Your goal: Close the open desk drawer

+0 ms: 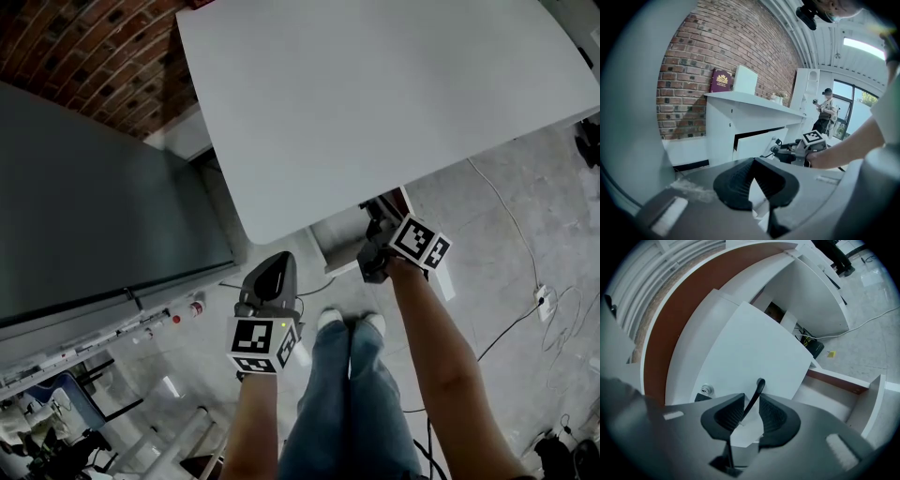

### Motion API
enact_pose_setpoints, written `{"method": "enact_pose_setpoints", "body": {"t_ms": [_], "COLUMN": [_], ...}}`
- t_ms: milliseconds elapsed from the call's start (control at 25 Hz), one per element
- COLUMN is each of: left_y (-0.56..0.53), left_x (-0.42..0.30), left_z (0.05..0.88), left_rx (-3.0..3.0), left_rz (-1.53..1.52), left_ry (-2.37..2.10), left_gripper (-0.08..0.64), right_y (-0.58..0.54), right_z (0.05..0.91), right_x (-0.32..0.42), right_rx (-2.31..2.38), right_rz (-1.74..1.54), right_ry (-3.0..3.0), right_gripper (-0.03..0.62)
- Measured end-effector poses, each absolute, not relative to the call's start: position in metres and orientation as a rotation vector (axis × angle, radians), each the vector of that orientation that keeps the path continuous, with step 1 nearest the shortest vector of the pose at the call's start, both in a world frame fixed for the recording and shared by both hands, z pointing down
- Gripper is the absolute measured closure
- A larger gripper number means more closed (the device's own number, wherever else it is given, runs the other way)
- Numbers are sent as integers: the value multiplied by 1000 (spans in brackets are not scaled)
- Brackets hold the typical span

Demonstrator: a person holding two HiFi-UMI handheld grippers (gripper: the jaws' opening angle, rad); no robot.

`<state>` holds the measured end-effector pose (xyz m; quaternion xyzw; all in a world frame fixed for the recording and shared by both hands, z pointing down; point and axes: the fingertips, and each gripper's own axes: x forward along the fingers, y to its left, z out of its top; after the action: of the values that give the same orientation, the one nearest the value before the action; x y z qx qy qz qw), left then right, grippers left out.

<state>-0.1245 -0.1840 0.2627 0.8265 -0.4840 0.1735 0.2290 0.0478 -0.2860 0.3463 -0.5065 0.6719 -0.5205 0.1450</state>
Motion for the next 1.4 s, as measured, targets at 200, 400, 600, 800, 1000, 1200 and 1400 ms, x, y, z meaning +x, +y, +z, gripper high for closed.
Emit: {"method": "enact_pose_setpoints", "body": {"t_ms": [200,400,600,800,1000,1200,1400], "left_y": [-187,-189,-191,-190,-189,-187,-180], "left_x": [-130,-129,-132,-130,-125,-116,-99], "left_z": [268,270,273,274,277,284,289], "left_rx": [2261,2258,2258,2262,2281,2282,2291], "left_rz": [485,489,491,485,490,486,483], "left_ry": [-1332,-1328,-1321,-1311,-1277,-1258,-1241], "left_gripper": [561,561,561,561,561,561,561], "right_y": [-298,-311,-312,-310,-297,-268,-234], "right_z": [347,346,347,350,354,367,381], "right_x": [46,43,42,42,50,65,86], "right_rx": [-1467,-1482,-1475,-1497,-1528,-1582,-1620], "right_rz": [-1491,-1483,-1482,-1515,-1537,-1574,-1601], "right_ry": [1898,1868,1831,1828,1785,1774,1756], "right_gripper": [506,517,509,491,457,494,494]}}
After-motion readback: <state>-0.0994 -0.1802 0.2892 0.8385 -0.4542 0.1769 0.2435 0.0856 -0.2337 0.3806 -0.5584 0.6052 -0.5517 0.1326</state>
